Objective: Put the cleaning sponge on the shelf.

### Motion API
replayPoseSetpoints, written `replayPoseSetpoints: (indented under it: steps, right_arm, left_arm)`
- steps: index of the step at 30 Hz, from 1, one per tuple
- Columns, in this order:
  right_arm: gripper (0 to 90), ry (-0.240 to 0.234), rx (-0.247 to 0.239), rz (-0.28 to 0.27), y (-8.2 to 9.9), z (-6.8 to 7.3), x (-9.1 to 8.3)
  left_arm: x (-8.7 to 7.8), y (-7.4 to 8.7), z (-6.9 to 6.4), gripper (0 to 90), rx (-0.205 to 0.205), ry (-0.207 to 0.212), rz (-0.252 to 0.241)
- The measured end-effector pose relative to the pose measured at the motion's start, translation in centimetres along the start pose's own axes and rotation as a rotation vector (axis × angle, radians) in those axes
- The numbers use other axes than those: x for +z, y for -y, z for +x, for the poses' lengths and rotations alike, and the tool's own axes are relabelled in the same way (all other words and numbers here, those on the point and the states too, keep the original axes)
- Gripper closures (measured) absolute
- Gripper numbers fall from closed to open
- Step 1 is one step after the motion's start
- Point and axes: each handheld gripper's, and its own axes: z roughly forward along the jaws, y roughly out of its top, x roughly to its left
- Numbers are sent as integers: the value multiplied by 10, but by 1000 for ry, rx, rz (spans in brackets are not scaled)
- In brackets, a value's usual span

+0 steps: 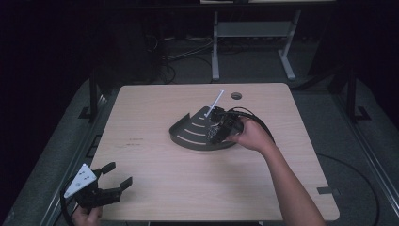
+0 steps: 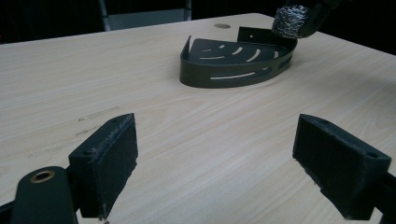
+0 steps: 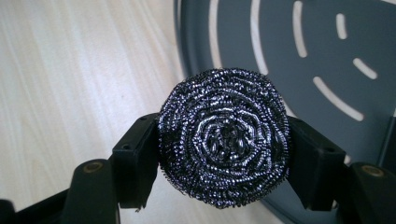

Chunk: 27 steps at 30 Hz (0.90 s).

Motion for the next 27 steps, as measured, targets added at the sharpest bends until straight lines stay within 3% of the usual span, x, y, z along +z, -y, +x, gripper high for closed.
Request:
replayPoseSetpoints:
  steps: [27]
  right_arm:
    - [325,4,79,-3,-11,-25,31]
  left_arm:
    - [0,0,0,132,-2,3,-2]
